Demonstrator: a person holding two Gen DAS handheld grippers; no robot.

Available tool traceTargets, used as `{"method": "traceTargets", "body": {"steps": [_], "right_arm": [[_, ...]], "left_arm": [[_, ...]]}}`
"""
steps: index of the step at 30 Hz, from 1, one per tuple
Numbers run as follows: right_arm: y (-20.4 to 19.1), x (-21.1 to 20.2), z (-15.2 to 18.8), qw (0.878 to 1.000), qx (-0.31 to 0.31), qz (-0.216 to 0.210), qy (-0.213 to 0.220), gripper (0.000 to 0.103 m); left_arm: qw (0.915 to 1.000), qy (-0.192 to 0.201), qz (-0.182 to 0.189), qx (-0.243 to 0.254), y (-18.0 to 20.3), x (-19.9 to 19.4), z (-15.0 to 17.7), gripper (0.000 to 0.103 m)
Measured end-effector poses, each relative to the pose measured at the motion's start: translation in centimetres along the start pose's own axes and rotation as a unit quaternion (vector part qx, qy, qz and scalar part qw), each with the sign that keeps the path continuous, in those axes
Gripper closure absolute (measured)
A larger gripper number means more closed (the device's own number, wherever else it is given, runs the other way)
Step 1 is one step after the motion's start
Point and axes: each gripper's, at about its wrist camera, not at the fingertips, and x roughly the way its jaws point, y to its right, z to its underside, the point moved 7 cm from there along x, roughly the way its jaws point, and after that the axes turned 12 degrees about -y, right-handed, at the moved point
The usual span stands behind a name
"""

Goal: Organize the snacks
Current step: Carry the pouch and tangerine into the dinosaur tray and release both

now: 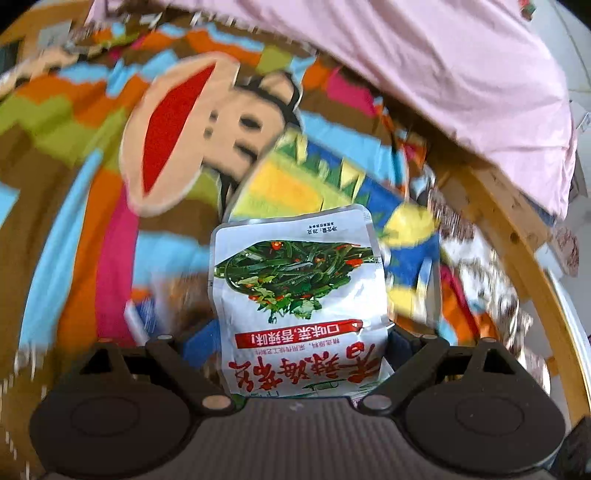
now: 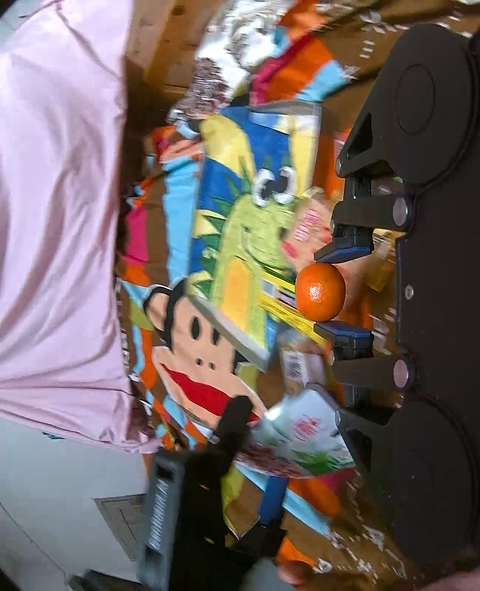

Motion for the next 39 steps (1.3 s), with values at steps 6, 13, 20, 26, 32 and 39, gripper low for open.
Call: {"method": "traceTargets", "body": {"steps": [6,13,20,26,32,39], "right_arm": [[2.3,2.7,-3.1,0.999,0.0,0.023,0.024,0.067],[5.4,7.7,-5.8,0.997,0.022,0.061,0.034,0.067],[7.6,12.9,-7.3,0.996,0.052,0.071,0.006,0.067],[7.5,15.5,-6.8,0.996,0.05,0.072,-0.033,0.067],[7.4,16.8,-6.4,0.994,0.06,0.073,-0.056,0.067],[7.4,17.3,-6.1,0.993,0.061,0.074,-0.066,0.066]], "left_arm": [[0.9974,0.06,0.039,0.001,1.5,1.5,-6.0,0.009],[0.9922,0.119,0.036,-0.001,1.9,6.3,-11.7,0.009],[0.9951,0.094,-0.02,0.025,1.8,12.2,-15.0,0.009],[0.9958,0.072,-0.047,0.03,0.6,15.2,-15.0,0.009],[0.9937,0.053,-0.081,0.057,0.6,17.1,-14.1,0.008],[0.9916,0.044,-0.096,0.075,0.7,17.8,-13.8,0.006]]}}
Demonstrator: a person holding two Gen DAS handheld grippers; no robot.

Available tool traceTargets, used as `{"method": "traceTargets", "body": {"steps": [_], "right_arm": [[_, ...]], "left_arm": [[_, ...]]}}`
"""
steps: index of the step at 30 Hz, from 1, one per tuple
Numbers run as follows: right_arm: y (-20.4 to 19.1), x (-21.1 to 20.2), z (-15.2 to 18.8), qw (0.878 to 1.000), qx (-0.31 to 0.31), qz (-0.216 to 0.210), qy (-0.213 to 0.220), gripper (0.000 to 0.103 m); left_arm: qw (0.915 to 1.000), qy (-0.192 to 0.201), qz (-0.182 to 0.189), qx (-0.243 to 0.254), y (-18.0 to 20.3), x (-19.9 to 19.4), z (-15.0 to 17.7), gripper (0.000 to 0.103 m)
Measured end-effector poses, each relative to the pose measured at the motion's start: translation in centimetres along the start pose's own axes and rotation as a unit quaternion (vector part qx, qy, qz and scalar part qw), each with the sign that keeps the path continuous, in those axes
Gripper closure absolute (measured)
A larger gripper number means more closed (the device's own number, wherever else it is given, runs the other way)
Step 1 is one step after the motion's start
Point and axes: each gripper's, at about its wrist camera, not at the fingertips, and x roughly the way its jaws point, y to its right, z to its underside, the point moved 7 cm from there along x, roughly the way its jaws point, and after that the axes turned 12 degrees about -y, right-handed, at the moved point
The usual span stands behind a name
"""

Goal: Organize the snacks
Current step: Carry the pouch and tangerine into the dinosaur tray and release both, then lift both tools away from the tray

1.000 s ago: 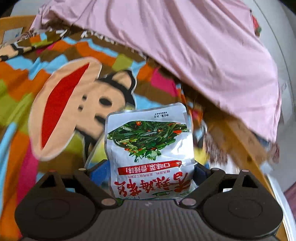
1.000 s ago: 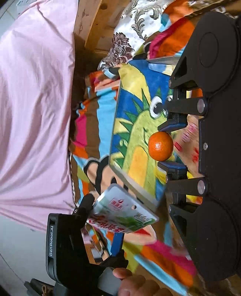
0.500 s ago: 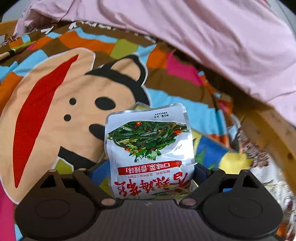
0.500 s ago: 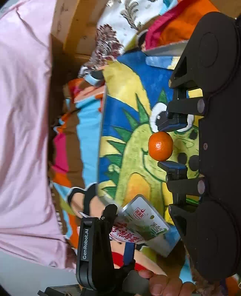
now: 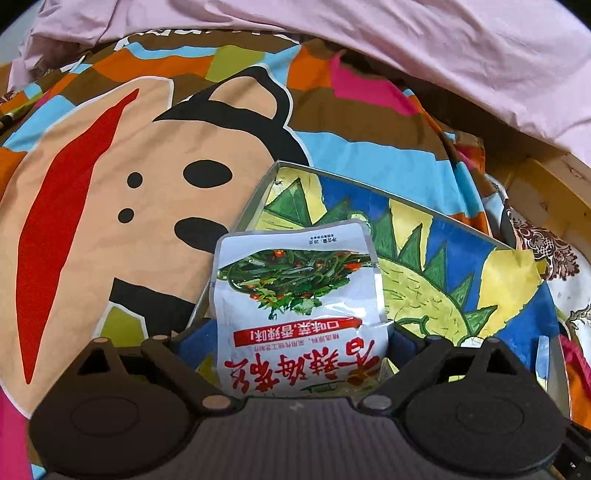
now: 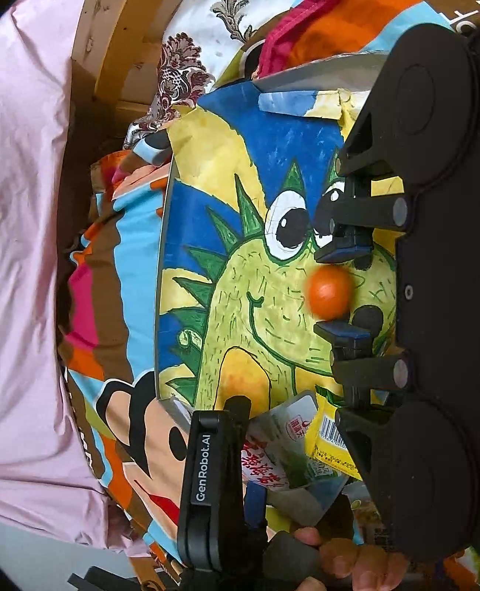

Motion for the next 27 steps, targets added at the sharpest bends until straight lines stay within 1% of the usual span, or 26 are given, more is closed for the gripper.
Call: {"method": "traceTargets", "body": {"steps": [3,4,6,8,12,14,15,17,18,20,22,27], "right_arm": [[0.0,-0.1,0.0,1.0,0.001,-0.002,0.001,0.062],[0.1,-0.2,0.0,1.0,0.002,-0.002,0.0,0.059],[0.2,-0.4,0.0,1.0,0.005,-0.003,0.0,0.055],[0.4,-0.8,0.0,1.0,0.01,-0.004,0.003,0.046],[0.7,-2.4,-0.5,1.0,0.02,-0.008,0.02,0.035],[0.9,-3.4,-0.7,0.999,0.023,-0.007,0.031,0.029],[1.0,-3.9,-0.9,0.999,0.026,-0.007,0.036,0.027],[1.2,-5.4,-1.1,0.998,0.03,-0.008,0.052,0.019],[1.4,-6.1,-1.2,0.998,0.031,-0.008,0.06,0.016],[1.5,-7.9,-1.4,0.996,0.034,-0.008,0.081,0.009],[1.7,-9.8,-1.4,0.994,0.036,-0.009,0.101,0.004],[2.2,-14.2,-0.8,0.989,0.037,-0.011,0.14,0.001]], "left_arm": [[1.0,-0.009,0.003,-0.003,-0.1,0.3,0.1,0.005],[0.9999,-0.013,0.006,-0.004,-0.1,0.4,0.1,0.005],[0.9998,-0.019,0.008,-0.004,-0.1,0.4,0.3,0.004],[0.9997,-0.024,0.005,-0.002,0.0,0.2,0.4,0.003],[0.9996,-0.026,0.003,0.005,0.3,-0.8,0.3,0.001],[0.9998,-0.021,-0.001,0.004,0.4,-1.7,0.3,0.001],[0.9998,-0.017,-0.003,0.003,0.4,-2.2,0.3,0.001],[1.0,-0.001,-0.007,0.001,0.4,-3.8,0.3,0.001],[0.9999,0.008,-0.009,0.001,0.4,-4.5,0.4,0.001],[0.9995,0.029,-0.014,0.004,0.4,-6.4,0.6,0.001],[0.9983,0.053,-0.022,0.008,0.2,-8.4,1.0,0.001],[0.9929,0.11,-0.041,0.02,0.5,-13.3,1.8,0.001]]}}
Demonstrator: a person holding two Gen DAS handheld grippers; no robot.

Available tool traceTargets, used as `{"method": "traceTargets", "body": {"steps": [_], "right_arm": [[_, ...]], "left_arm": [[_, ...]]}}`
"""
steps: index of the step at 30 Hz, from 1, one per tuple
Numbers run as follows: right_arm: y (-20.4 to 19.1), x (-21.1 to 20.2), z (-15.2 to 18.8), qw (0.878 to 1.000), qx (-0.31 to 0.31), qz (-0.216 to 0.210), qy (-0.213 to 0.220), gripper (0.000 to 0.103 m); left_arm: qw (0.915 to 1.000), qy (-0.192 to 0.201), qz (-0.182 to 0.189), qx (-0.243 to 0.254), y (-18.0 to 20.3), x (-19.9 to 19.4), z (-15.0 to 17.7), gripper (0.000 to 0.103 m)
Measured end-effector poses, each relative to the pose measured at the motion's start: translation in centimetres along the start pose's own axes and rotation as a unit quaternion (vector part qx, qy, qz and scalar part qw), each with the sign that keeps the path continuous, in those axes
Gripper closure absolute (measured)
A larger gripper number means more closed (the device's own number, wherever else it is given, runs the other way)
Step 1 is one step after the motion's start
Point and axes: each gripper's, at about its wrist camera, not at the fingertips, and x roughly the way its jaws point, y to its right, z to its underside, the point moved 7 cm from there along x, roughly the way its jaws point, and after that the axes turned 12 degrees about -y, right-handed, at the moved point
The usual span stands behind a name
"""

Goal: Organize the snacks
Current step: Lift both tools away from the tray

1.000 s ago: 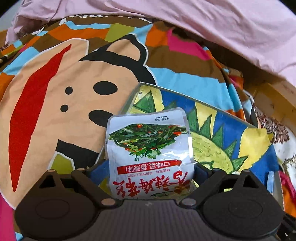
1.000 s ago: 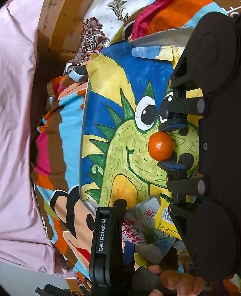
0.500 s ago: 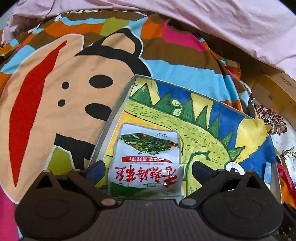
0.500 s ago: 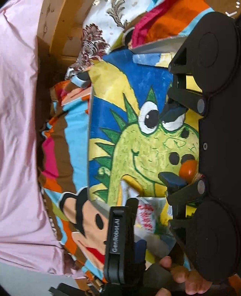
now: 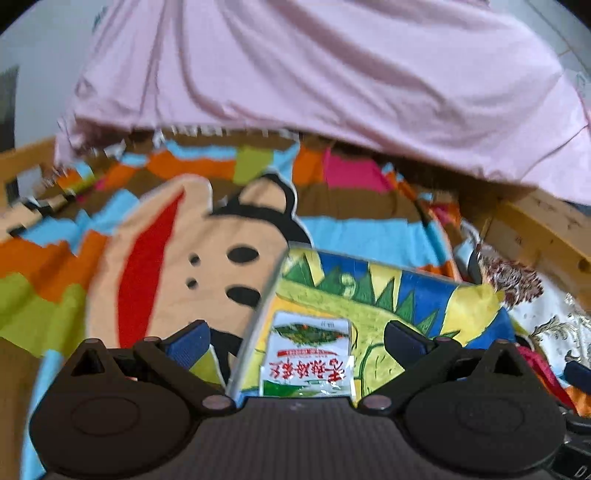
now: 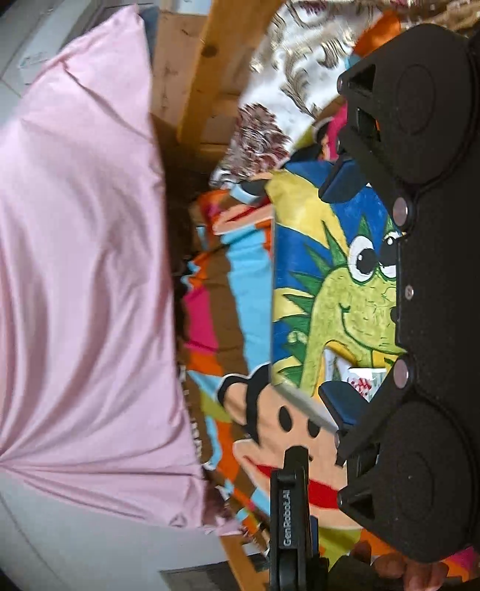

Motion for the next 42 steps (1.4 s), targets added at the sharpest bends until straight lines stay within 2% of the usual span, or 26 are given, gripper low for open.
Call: {"method": "traceTargets", "body": {"steps": [7,18,25,30,36,42], "right_arm": [[0.1,-6.4,0.8,0.999,-0.022,0.0,0.042,0.001],[-0.7,-14.5,4.9,0.995,-0.051,0.023,0.078,0.001],[-0.8,-17.3,8.5,0.998,-0.045,0.025,0.042,0.001],[-1.0,-18.8,9.8,0.998,-0.044,0.04,0.035,0.001],[-1.0,-18.8,11.2,0.997,-0.048,0.061,-0.001,0.001],[-0.9,-18.0,11.9,0.996,-0.05,0.072,-0.027,0.001]], "left_arm": [[0.9985,0.052,-0.004,0.014,0.4,-6.4,1.8,0.001],[0.9967,0.061,-0.012,0.052,0.2,-12.9,7.5,0.0],[0.9957,0.047,-0.017,0.078,0.2,-15.0,10.6,0.0],[0.9963,0.029,-0.014,0.08,-0.3,-15.8,12.5,0.0],[0.9967,0.008,-0.025,0.076,-1.1,-16.3,13.8,0.0],[0.9947,-0.025,-0.057,0.082,-2.0,-16.0,15.0,0.0]]}}
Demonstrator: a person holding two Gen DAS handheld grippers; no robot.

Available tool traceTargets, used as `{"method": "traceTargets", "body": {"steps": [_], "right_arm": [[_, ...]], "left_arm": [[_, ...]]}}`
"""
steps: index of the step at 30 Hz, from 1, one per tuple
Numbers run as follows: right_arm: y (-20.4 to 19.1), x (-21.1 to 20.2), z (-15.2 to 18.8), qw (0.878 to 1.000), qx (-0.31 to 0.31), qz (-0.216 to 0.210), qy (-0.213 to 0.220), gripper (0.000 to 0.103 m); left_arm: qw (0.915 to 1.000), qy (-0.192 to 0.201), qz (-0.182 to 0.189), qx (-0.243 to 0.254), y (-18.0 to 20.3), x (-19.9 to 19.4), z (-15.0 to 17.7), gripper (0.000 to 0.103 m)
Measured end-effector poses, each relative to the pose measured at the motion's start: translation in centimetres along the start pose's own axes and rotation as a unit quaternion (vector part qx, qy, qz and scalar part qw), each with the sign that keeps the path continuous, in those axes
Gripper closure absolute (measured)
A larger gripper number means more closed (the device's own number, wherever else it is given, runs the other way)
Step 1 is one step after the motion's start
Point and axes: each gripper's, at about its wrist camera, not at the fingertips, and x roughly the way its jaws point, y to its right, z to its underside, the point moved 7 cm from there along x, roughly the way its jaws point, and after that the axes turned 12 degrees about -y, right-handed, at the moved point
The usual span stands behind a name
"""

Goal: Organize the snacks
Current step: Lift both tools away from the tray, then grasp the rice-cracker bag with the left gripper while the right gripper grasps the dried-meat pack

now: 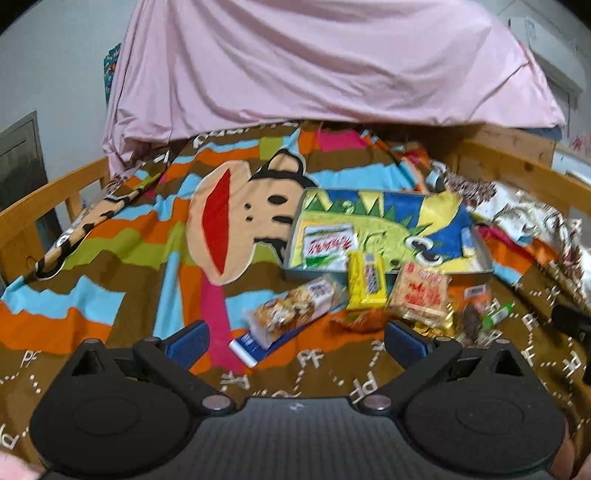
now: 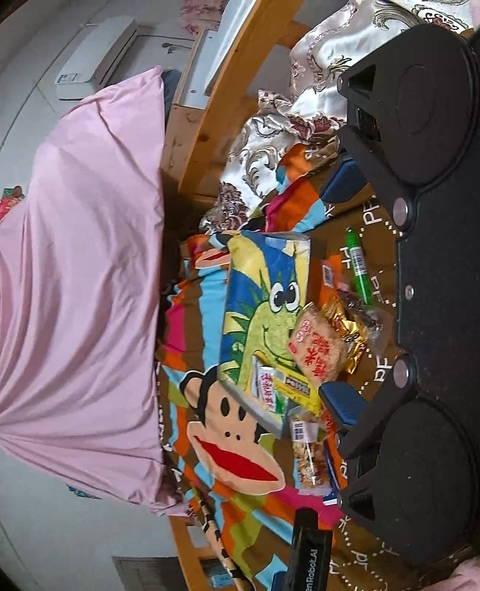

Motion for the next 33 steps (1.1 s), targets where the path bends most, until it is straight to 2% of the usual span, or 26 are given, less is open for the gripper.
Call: {"method": "traceTargets", "body": {"steps": [8,13,17,26,30,33], "right_arm": [[-0.1,1.3,0.4,0.999,-0.005,0.008,-0.033,0.001],[0.0,1.9,0.5,0.999,-0.001,0.004,-0.05,0.001],[0.4,2.6,0.2,0.998,0.015,-0.016,-0.062,0.001],[1.5,6.5,-0.8,0.994,0.027,-0.026,-0.107,0.001],[1.7,8.6,-1.3,0.993,0.007,-0.017,-0.12,0.001],[1.2,10.4,-1.6,0.992,-0.034,-0.008,-0.121,0.001]], "left_arm": [[0.9997,-0.024,-0.002,0.0,-0.3,0.7,0.0,0.0],[0.9985,-0.043,0.019,0.029,0.6,1.7,-0.6,0.0],[0.9952,-0.056,0.049,0.064,1.7,3.0,-1.5,0.0],[0.9884,-0.037,0.078,0.125,3.7,6.2,-3.8,0.0],[0.986,-0.034,0.088,0.137,4.6,8.1,-4.5,0.0],[0.9845,-0.032,0.102,0.14,5.4,9.6,-5.3,0.0]]}}
